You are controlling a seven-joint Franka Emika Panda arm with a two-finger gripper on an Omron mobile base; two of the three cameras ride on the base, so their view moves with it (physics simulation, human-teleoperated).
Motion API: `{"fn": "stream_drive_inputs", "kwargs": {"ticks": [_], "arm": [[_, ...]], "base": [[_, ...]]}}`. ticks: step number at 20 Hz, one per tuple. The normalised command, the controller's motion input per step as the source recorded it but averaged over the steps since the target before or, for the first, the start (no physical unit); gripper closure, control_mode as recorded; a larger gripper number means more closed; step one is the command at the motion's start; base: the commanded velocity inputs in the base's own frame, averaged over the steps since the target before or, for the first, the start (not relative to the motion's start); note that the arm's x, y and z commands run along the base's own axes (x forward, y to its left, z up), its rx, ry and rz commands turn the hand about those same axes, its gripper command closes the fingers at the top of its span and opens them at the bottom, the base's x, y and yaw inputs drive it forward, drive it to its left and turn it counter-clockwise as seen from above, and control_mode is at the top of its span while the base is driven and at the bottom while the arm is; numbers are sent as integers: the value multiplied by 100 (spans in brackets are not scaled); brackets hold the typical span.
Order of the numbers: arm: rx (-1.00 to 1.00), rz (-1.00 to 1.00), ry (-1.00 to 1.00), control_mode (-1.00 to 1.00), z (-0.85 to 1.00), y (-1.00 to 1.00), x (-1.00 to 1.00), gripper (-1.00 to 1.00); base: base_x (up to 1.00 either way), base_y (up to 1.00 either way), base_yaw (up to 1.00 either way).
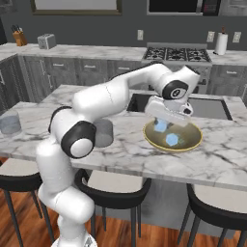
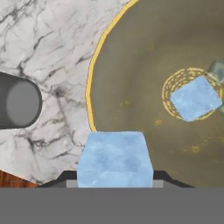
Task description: There are four ice cubes in the ice bowl. Place two ice cubes in each glass of water.
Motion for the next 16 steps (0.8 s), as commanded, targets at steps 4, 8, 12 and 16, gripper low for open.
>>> {"fn": "stream_drive_inputs", "kwargs": {"ticks": [4, 8, 12, 16], "arm": [[-20, -12, -22, -100, 0, 64, -77, 100], [-25, -17, -10, -100, 39, 91, -19, 100], [-31, -21, -2, -100, 55, 99, 2, 100], [-31, -21, 0, -100, 22, 100, 13, 100]], "base": [[0, 0, 0], [0, 0, 0], [0, 0, 0], [0, 0, 0]]}}
